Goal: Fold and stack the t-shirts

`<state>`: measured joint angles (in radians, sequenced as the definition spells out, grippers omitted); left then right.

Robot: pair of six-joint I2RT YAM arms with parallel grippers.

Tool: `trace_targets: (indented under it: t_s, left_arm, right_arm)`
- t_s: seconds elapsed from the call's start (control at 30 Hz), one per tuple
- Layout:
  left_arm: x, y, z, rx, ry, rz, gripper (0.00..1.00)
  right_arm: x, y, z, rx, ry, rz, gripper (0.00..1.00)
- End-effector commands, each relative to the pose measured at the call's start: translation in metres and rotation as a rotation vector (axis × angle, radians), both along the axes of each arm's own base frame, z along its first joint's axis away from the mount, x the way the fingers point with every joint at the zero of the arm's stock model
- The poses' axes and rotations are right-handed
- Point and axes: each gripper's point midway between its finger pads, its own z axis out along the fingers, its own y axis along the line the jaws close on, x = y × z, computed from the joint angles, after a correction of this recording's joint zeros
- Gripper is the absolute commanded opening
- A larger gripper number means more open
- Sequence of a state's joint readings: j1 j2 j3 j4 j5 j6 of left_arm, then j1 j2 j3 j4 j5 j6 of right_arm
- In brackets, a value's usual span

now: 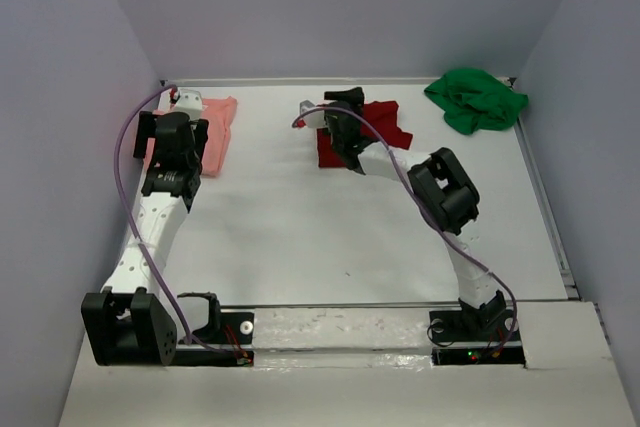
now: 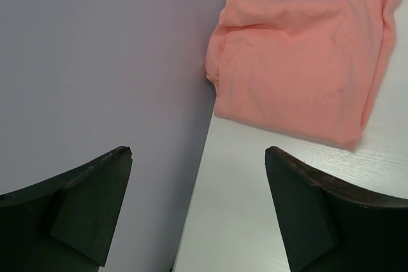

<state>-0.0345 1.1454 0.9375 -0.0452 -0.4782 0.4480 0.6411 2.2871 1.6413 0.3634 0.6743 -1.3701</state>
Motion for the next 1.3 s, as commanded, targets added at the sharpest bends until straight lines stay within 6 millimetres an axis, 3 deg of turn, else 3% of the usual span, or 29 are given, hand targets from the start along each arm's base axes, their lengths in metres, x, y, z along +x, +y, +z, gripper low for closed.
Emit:
trace_targets:
  t_s: [0.0, 0.1, 0.17, 0.2, 0.27, 0.3, 0.33, 0.47, 0.53, 0.6, 0.63, 0.73, 0.83, 0.97, 1.17, 1.27]
  left_arm:
    - [0.006, -0.006, 0.028, 0.004, -0.052, -0.023, 0.99]
    - [0.008, -0.014, 0.027, -0.004, -0.044, -0.048, 0.99]
    - [0.011, -0.023, 0.022, -0.023, -0.030, -0.081, 0.99]
    - [0.014, -0.026, 0.019, -0.033, -0.022, -0.092, 0.99]
    - [0.018, -0.037, 0.011, -0.067, 0.003, -0.139, 0.99]
    - [0.023, -0.041, 0.007, -0.088, 0.019, -0.153, 0.99]
    - [0.025, -0.046, 0.004, -0.109, 0.032, -0.170, 0.99]
    - [0.035, -0.076, -0.021, -0.202, 0.144, -0.299, 0.99]
    - [0.041, -0.096, -0.036, -0.265, 0.215, -0.372, 0.97]
    - [0.043, -0.110, -0.043, -0.315, 0.256, -0.423, 0.95]
    - [0.050, -0.112, -0.044, -0.324, 0.269, -0.420, 0.93]
    - [0.057, -0.121, -0.054, -0.367, 0.317, -0.438, 0.92]
    - [0.060, -0.123, -0.066, -0.373, 0.354, -0.435, 0.92]
    - [0.057, -0.126, -0.081, -0.386, 0.396, -0.446, 0.92]
    - [0.053, -0.123, -0.079, -0.374, 0.388, -0.438, 0.93]
    - [0.050, -0.121, -0.077, -0.364, 0.381, -0.434, 0.93]
  right_arm:
    - [0.008, -0.046, 0.112, 0.115, -0.189, -0.090, 0.85]
    - [0.005, -0.074, 0.113, 0.114, -0.184, -0.133, 0.85]
    - [0.001, -0.096, 0.098, 0.101, -0.152, -0.167, 0.85]
    - [-0.002, -0.107, 0.105, 0.113, -0.158, -0.182, 0.85]
    - [-0.010, -0.117, 0.098, 0.162, -0.130, -0.204, 0.85]
    - [-0.016, -0.119, 0.109, 0.199, -0.128, -0.205, 0.85]
    - [-0.022, -0.121, 0.099, 0.200, -0.062, -0.212, 0.84]
    - [-0.040, -0.127, 0.106, 0.328, 0.004, -0.229, 0.83]
    - [-0.052, -0.128, 0.097, 0.355, 0.086, -0.245, 0.80]
    - [-0.060, -0.118, 0.096, 0.458, 0.154, -0.227, 0.73]
    - [-0.070, -0.114, 0.099, 0.475, 0.231, -0.219, 0.64]
    - [-0.097, -0.076, 0.103, 0.588, 0.434, -0.106, 0.48]
    - [-0.129, -0.042, 0.099, 0.669, 0.642, -0.016, 0.51]
    - [-0.158, -0.019, 0.064, 0.692, 0.876, 0.013, 0.54]
    - [-0.179, 0.005, 0.007, 0.636, 1.102, -0.021, 0.48]
    - [-0.189, 0.024, -0.002, 0.642, 1.174, 0.004, 0.46]
